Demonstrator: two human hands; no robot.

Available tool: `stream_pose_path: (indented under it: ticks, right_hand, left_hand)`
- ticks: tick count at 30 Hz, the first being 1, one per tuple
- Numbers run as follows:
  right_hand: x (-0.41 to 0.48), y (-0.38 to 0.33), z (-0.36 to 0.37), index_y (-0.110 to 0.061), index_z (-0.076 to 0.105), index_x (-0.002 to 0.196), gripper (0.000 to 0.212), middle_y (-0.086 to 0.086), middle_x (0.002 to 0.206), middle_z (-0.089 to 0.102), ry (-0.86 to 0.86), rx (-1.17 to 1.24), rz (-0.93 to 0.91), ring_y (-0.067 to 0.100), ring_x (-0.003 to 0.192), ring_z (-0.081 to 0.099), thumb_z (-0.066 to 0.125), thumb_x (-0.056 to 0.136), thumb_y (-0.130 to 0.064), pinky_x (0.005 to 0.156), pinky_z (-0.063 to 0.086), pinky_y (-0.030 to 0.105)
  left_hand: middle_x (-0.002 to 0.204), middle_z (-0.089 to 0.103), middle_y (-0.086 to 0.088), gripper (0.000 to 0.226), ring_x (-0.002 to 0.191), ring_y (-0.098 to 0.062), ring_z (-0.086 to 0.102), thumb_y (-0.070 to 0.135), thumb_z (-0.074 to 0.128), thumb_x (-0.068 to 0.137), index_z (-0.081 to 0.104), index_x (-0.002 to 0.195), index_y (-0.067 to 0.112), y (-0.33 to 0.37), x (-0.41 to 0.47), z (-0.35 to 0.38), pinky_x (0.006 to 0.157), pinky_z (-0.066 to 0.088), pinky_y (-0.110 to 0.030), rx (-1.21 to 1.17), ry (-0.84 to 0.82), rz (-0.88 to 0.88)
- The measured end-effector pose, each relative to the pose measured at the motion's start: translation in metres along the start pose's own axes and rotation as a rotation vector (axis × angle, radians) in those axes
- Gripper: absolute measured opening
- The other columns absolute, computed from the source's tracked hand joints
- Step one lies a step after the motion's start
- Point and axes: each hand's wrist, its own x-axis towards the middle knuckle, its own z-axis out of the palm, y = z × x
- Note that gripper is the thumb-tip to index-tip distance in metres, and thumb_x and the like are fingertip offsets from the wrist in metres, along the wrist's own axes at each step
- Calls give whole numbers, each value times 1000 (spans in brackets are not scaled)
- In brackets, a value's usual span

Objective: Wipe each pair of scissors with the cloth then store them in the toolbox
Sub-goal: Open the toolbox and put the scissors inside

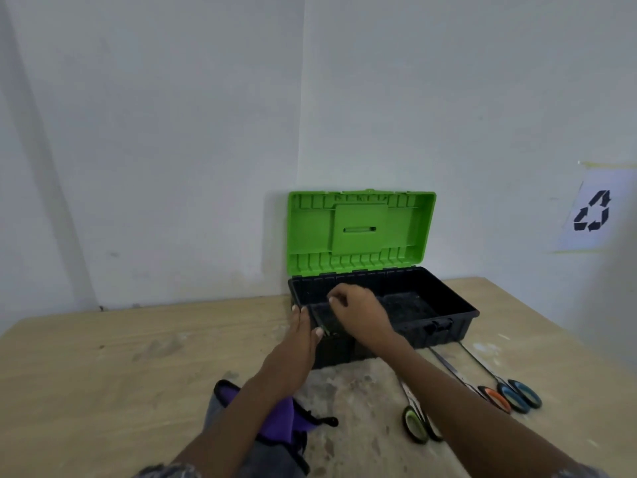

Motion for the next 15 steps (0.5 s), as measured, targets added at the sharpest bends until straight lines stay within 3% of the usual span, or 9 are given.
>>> stream_pose_path:
  ticks: [6, 9, 12, 15]
  right_hand:
    - [-76, 29, -50, -19, 62, 102, 9, -1, 87, 61, 143, -106, -97, 21, 86, 53, 55, 97, -22, 69, 49, 39]
    - [-112, 40, -55, -20, 56, 107, 17, 3, 101, 63, -71, -275, -5, 26, 95, 58, 51, 100, -35, 73, 48, 36]
    - [-142, 44, -52, -19, 44, 142, 55, 10, 140, 51, -365, -551, 102, 30, 129, 46, 44, 99, -54, 103, 41, 41]
    - [-163, 44, -44, -19, 44, 143, 53, 12, 143, 48, -379, -556, 103, 31, 133, 43, 46, 100, -49, 107, 38, 44]
  left_hand:
    - [169, -20, -9, 66, 157, -31, 12, 40, 22, 111, -6, 161, 9, 5, -4, -4, 121, 22, -41, 70, -41, -15]
    - [169, -18, -13, 65, 155, -35, 16, 35, 24, 112, -6, 161, 5, 12, -5, -6, 120, 24, -43, 128, -59, -44]
    - [169, -14, -16, 64, 157, -35, 9, 32, 26, 112, -3, 160, 3, 18, -4, -9, 124, 16, -45, 125, -63, -65]
    - [169, -18, -15, 66, 157, -35, 8, 35, 24, 112, -7, 160, 3, 21, -6, -13, 123, 17, -44, 169, -107, -89]
